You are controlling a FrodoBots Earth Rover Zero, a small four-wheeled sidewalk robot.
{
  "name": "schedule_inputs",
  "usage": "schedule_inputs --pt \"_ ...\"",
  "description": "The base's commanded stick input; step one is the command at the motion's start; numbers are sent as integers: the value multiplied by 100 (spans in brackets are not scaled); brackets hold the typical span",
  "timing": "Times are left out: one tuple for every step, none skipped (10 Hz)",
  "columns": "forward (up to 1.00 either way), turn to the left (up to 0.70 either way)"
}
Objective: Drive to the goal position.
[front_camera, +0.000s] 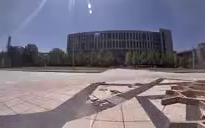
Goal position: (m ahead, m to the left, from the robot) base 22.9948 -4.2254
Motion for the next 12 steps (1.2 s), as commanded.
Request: schedule_inputs --pt "70 0" --pt "70 0" --pt "70 0" --pt "70 0" --pt "70 0" --pt "70 0" --pt "70 0" --pt "70 0" --pt "70 2" --pt "70 1" --pt "70 0" --pt "70 0"
